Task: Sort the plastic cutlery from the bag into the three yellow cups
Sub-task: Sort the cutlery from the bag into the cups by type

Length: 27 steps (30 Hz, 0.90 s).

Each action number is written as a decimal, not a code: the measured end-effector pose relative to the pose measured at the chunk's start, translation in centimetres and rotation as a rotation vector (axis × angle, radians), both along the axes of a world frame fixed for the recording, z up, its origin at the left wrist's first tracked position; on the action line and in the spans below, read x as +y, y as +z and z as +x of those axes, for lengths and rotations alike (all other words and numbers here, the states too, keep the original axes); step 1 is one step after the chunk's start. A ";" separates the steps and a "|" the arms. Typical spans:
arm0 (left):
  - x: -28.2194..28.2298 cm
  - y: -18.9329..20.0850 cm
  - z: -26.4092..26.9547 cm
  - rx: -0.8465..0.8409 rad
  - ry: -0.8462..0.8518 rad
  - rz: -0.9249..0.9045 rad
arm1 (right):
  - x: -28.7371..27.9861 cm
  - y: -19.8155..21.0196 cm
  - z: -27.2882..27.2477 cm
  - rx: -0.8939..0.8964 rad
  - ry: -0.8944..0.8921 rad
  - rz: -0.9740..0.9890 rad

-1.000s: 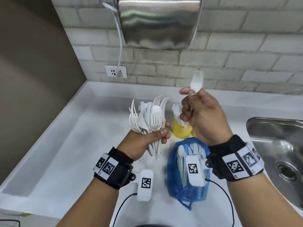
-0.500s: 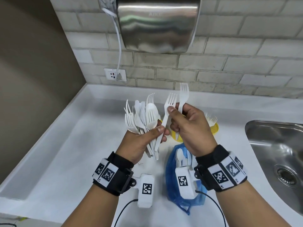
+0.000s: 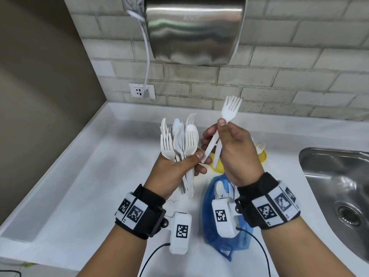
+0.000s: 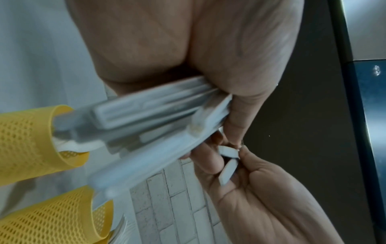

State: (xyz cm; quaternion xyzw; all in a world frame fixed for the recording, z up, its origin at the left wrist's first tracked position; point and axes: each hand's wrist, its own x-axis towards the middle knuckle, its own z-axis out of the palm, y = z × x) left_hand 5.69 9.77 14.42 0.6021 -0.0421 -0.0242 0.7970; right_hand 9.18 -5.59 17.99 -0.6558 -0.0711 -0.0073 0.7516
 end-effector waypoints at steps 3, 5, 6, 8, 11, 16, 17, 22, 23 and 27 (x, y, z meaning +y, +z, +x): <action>0.2 -0.2 -0.1 0.015 -0.031 -0.014 | -0.6 1.6 0.7 -0.001 0.001 0.135; 0.4 -0.2 -0.1 0.009 -0.060 -0.009 | -1.0 2.5 1.1 0.007 0.025 0.154; 0.4 -0.2 0.0 0.003 -0.077 0.003 | -1.2 2.8 1.3 0.003 0.056 0.124; 0.5 0.0 0.0 -0.018 -0.116 0.034 | -1.5 3.0 1.8 -0.028 0.133 0.001; 0.3 0.3 0.2 -0.038 -0.167 0.046 | -1.3 2.9 2.2 -0.086 0.240 -0.124; 0.2 0.4 0.5 -0.026 -0.181 0.011 | -1.0 2.9 2.8 -0.114 0.109 -0.083; 0.3 0.4 0.5 -0.013 -0.168 -0.003 | -1.0 2.9 2.9 -0.109 0.076 -0.046; 0.4 0.7 0.5 0.035 -0.093 -0.008 | -1.2 2.2 3.2 -0.063 -0.032 0.140; 0.3 0.7 0.6 0.039 -0.064 -0.015 | -1.1 1.9 3.1 -0.032 -0.014 0.167; 0.0 0.7 0.9 0.034 0.000 -0.028 | -0.8 0.6 2.1 0.091 0.116 0.114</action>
